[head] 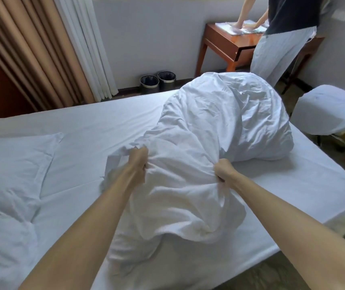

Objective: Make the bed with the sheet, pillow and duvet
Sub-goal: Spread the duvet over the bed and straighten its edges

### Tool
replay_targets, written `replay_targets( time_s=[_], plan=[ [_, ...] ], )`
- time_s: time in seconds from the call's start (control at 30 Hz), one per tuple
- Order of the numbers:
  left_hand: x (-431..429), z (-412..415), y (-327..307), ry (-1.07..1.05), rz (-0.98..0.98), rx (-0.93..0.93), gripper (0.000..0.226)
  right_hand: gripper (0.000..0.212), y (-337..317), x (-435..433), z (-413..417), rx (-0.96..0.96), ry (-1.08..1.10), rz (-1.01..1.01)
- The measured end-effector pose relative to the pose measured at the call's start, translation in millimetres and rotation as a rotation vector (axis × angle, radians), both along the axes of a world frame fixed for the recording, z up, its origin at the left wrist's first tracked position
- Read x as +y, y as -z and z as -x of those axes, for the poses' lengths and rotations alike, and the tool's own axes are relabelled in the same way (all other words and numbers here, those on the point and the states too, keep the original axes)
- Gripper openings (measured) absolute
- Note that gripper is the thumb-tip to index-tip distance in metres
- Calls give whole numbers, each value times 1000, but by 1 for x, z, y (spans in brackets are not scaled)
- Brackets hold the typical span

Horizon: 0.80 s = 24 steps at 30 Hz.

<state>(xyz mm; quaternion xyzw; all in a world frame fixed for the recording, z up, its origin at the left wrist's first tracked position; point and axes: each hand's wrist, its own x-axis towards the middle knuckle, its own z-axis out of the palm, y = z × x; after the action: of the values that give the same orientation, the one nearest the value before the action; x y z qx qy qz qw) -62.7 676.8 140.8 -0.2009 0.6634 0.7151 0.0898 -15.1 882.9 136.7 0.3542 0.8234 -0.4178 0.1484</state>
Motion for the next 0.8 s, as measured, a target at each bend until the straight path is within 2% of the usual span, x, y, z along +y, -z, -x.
replay_targets(
  time_s=[0.03,0.07,0.1,0.13,0.17,0.2,0.23,0.3,0.33,0.37,0.4,0.43,0.5,0.53,0.6,0.67,0.73,0.8],
  plan=[
    [-10,-1,-5,63,88,60,13,19,0,-8,3,-27,-57,-48],
    [-20,-4,-10,128,183,101,17,38,2,-15,7,-28,-119,-141],
    [-29,-12,-17,233,235,153,17,51,-3,-27,8,46,-157,-261],
    [-37,-20,-20,368,328,202,13,56,-10,-39,11,205,-167,-323],
    [-41,-32,-27,522,432,255,9,58,-14,-51,14,354,-195,-341],
    [-41,-46,-34,677,562,268,8,60,-18,-62,16,418,-239,-309],
    [-41,-56,-35,808,695,288,10,65,-19,-73,20,405,-294,-229],
    [-35,-79,-36,1081,1011,378,12,88,-16,-94,26,166,-298,145],
    [-32,-88,-35,1209,1134,433,20,100,-8,-102,29,56,-253,290],
    [-29,-97,-32,1296,1223,471,28,105,-3,-110,28,-32,-255,339],
    [-27,-103,-26,1364,1276,458,32,99,4,-115,25,-119,-252,272],
    [-23,-112,-24,1396,1271,476,33,84,14,-115,24,-131,-232,132],
    [-21,-119,-17,1398,1138,438,30,54,27,-108,20,-68,-148,27],
    [-24,-119,-10,1378,990,349,29,46,29,-101,19,-28,-142,3],
    [-34,-119,1,1233,526,94,32,40,27,-87,19,-14,-157,-46],
    [-48,-109,12,924,85,-279,38,40,26,-71,21,-8,-124,88],
    [-53,-87,34,580,-110,-499,71,42,26,-54,24,20,8,279],
    [-48,-69,44,276,-242,-586,86,38,14,-46,19,36,48,380]
  ],
)
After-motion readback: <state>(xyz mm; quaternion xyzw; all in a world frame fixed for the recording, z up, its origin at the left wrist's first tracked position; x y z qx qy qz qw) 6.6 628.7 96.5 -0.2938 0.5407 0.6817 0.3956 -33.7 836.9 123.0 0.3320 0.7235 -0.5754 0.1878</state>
